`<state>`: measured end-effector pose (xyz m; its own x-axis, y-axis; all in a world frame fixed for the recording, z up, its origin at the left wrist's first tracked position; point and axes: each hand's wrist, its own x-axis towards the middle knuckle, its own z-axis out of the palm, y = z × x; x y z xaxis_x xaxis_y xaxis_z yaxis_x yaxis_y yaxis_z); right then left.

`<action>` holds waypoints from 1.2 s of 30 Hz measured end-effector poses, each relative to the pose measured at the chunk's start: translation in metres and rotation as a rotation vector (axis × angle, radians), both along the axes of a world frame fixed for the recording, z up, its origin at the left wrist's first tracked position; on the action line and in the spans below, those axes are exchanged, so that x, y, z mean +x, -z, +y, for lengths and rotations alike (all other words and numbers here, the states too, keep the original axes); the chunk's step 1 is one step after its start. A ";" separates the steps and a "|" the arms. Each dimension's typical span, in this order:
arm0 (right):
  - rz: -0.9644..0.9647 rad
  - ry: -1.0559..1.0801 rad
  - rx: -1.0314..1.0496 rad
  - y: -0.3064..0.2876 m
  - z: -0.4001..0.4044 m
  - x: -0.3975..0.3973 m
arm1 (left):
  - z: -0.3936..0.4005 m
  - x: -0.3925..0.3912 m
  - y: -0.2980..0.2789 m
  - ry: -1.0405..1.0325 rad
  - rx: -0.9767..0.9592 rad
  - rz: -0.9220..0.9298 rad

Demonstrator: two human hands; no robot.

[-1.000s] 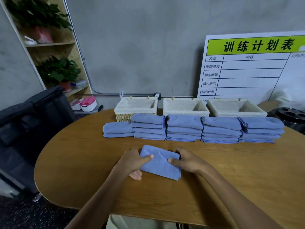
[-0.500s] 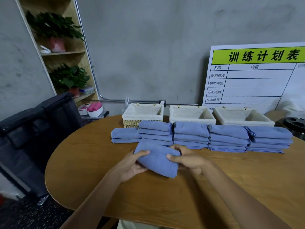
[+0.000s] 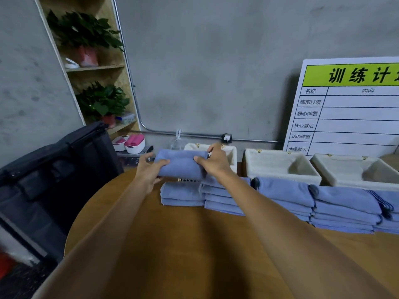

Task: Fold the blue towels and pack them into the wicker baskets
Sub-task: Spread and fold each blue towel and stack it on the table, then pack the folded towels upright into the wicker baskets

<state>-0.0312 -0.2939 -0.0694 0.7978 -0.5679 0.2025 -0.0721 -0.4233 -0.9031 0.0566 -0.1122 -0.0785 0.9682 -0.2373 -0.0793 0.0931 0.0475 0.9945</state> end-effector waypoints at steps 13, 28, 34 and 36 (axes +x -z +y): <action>0.293 0.008 -0.300 0.075 -0.007 0.029 | -0.004 0.038 0.107 -0.015 0.432 -0.181; 0.233 0.107 -0.178 0.080 -0.002 0.020 | -0.004 0.030 0.084 0.095 0.576 -0.176; 0.221 -0.043 0.072 0.039 -0.031 0.002 | -0.023 0.051 0.025 0.184 0.666 -0.216; 0.145 0.036 0.028 0.026 -0.054 0.005 | -0.041 0.062 0.006 0.109 0.550 -0.192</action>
<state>-0.0264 -0.3482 -0.0953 0.7967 -0.6004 0.0701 -0.2175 -0.3929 -0.8935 0.1185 -0.1537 -0.0842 0.9497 -0.3099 -0.0443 -0.1158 -0.4794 0.8699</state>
